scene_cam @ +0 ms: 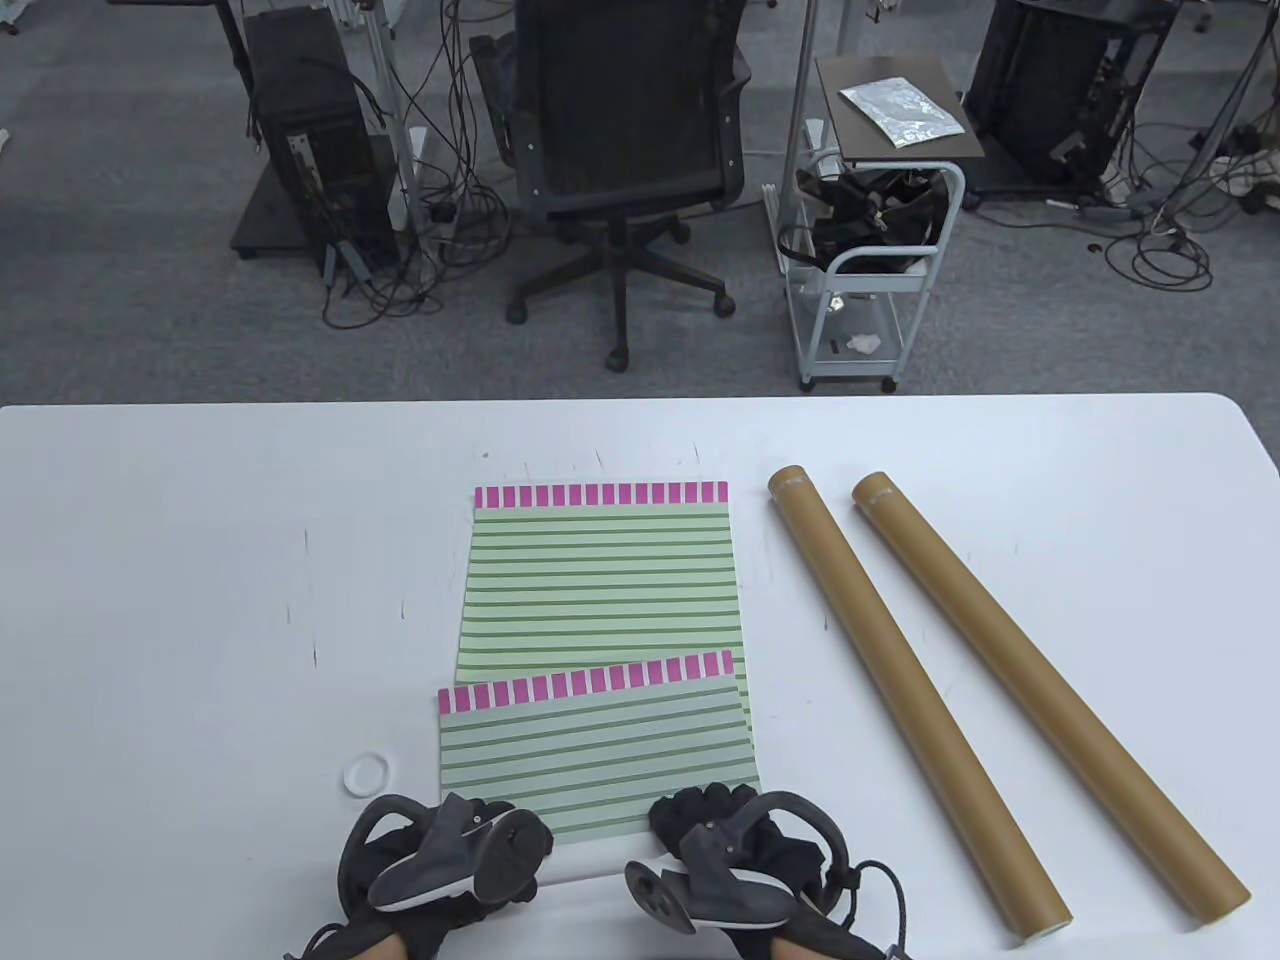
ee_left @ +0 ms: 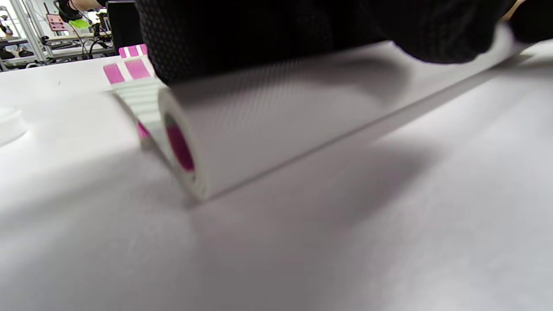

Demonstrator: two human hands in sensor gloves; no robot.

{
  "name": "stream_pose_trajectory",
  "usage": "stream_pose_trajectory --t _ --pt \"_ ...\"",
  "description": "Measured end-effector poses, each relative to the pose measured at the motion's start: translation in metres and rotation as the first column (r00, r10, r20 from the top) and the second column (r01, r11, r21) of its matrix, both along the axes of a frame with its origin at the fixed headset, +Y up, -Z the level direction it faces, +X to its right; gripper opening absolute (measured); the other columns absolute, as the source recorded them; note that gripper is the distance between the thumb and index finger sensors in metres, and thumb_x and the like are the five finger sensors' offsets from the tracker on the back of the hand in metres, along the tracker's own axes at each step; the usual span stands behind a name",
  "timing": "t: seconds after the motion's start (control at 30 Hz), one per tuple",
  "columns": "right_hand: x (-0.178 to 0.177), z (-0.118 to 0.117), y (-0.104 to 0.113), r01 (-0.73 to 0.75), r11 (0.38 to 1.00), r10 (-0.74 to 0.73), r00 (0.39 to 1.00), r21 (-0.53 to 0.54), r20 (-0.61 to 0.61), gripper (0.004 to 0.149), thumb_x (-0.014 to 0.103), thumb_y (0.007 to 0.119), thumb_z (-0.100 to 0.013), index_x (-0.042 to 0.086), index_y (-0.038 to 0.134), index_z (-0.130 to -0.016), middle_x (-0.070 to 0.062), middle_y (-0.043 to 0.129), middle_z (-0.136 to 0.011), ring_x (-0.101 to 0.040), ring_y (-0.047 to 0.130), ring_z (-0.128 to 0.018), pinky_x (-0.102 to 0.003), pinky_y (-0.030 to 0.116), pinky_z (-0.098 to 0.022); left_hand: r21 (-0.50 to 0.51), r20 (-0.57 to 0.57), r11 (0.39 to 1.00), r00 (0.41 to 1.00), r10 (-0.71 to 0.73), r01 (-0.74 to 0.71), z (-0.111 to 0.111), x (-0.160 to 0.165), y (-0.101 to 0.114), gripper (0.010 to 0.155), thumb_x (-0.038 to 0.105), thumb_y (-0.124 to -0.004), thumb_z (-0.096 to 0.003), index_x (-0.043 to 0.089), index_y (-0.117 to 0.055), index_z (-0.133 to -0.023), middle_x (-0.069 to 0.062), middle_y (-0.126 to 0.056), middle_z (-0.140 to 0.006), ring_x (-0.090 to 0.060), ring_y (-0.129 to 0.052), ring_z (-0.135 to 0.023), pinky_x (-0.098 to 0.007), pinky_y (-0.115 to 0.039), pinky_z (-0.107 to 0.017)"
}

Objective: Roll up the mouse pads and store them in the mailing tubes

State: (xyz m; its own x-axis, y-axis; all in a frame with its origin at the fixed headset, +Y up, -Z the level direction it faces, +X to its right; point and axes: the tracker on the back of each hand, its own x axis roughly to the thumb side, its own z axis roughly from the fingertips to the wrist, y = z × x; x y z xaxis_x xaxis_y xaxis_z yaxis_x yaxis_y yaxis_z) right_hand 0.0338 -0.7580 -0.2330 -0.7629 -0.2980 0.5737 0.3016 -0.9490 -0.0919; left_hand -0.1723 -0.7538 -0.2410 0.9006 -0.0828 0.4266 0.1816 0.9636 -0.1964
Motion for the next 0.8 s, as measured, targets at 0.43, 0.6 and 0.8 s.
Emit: stream_pose_trajectory --t 0.43,0.6,0.8 --pt "0.0033 -0.0029 0.0057 0.002 1.0 -0.002 1.0 0.024 0.022 0.055 0.033 0.07 -0.046 0.022 0.064 -0.099 -0.005 0.076 -0.094 -0.027 0.084 -0.078 -0.048 0.072 -0.062 -0.01 -0.044 1.0 0.999 0.011 -0.012 -0.0061 -0.0021 -0.0024 0.046 0.046 -0.067 -0.039 0.043 -0.074 -0.085 0.015 -0.088 -0.084 -0.011 -0.095 -0.071 -0.029 -0.085 -0.058" --pt "0.0023 -0.0022 0.0053 -0.006 1.0 0.005 1.0 0.028 0.024 0.054 0.032 0.069 -0.046 0.02 0.065 -0.099 -0.005 0.078 -0.094 -0.028 0.085 -0.078 -0.048 0.074 -0.061 0.009 -0.033 1.0 0.999 0.007 -0.007 -0.0042 -0.0035 -0.0008 0.049 0.049 -0.07 -0.0386 0.041 -0.074 -0.086 0.013 -0.089 -0.085 -0.013 -0.096 -0.072 -0.03 -0.085 -0.058" --pt "0.0015 -0.0026 0.0011 -0.011 1.0 0.01 0.999 0.026 0.038 0.054 0.026 0.061 -0.047 0.019 0.062 -0.101 -0.007 0.075 -0.098 -0.031 0.083 -0.081 -0.048 0.073 -0.061 0.034 -0.056 0.999 0.998 -0.036 0.038 -0.0055 -0.0033 -0.0034 0.047 0.049 -0.063 -0.0401 0.044 -0.073 -0.086 0.015 -0.087 -0.085 -0.011 -0.094 -0.073 -0.029 -0.084 -0.059"
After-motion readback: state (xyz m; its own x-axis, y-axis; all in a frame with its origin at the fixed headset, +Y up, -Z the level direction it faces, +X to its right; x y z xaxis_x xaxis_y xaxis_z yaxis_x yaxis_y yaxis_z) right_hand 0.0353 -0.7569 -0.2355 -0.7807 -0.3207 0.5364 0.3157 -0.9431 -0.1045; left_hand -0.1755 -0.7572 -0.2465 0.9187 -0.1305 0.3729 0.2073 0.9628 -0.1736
